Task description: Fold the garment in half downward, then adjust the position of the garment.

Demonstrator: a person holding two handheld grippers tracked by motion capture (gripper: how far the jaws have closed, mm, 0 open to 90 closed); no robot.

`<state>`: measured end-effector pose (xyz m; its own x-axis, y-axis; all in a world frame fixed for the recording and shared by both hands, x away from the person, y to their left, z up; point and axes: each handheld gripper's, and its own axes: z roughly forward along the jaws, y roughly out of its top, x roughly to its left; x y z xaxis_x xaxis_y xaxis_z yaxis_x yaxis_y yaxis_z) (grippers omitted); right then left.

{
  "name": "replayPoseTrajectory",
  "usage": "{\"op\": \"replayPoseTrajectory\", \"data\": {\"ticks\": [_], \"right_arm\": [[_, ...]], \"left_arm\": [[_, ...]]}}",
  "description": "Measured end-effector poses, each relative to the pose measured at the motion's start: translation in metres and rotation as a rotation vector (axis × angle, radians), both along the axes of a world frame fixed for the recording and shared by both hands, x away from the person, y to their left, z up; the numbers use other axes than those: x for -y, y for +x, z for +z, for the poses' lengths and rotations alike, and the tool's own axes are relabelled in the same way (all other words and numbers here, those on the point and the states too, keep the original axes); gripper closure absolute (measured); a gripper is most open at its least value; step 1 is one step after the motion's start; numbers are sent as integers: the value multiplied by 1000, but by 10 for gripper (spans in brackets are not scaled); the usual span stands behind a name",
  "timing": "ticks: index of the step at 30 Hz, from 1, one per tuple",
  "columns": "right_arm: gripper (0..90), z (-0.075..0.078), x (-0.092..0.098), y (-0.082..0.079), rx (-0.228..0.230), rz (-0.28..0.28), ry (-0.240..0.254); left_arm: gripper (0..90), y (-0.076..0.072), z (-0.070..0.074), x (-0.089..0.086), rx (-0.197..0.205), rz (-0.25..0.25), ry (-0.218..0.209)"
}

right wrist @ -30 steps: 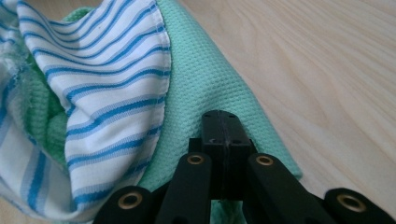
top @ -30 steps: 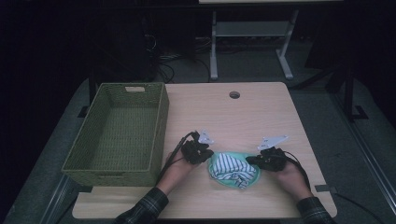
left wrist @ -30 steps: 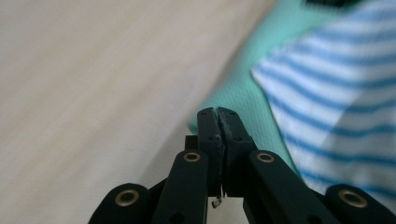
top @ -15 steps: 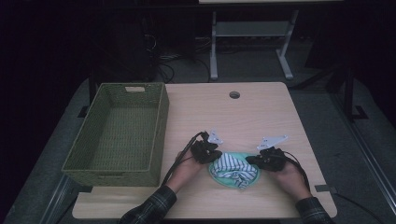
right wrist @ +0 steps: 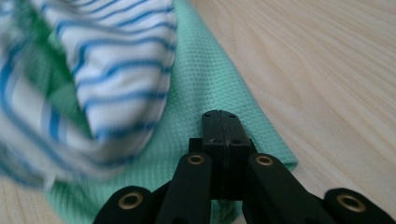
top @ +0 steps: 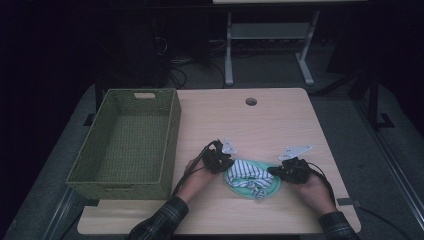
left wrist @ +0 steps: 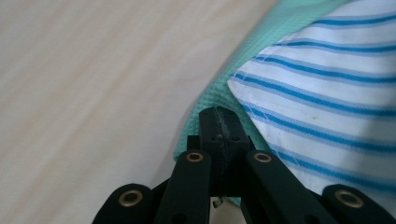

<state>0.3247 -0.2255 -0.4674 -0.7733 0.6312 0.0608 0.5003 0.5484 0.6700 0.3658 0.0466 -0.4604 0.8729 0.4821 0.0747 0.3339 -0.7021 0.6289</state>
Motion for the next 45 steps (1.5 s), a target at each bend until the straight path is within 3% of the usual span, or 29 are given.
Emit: {"op": "replayPoseTrajectory", "data": {"ticks": [4,7,10,16,21,27,33,35,41,45], "right_arm": [[900,0,-2,0,-6,6,14],[900,3,-2,0,9,1,28],[900,10,1,1,28,-6,72],[900,20,1,10,56,-27,91],[900,23,-7,27,65,-24,88],[900,20,-18,42,47,-20,90],[900,12,-27,50,21,-12,82],[900,10,-27,50,16,-9,62],[900,6,-20,49,2,-15,59],[900,3,-18,49,-4,-11,56]], "left_arm": [[883,6,1,-1,10,4,-10],[871,5,8,-4,-1,2,-50],[871,0,20,-7,-6,-7,-100],[895,-21,38,-9,-41,-41,-182],[896,-44,42,-10,-78,-78,-238],[896,-66,39,-11,-115,-117,-254],[895,-82,25,-3,-160,-159,-234],[895,-84,21,1,-164,-169,-222],[894,-88,8,14,-192,-207,-191],[888,-87,0,18,-189,-209,-157]]}}
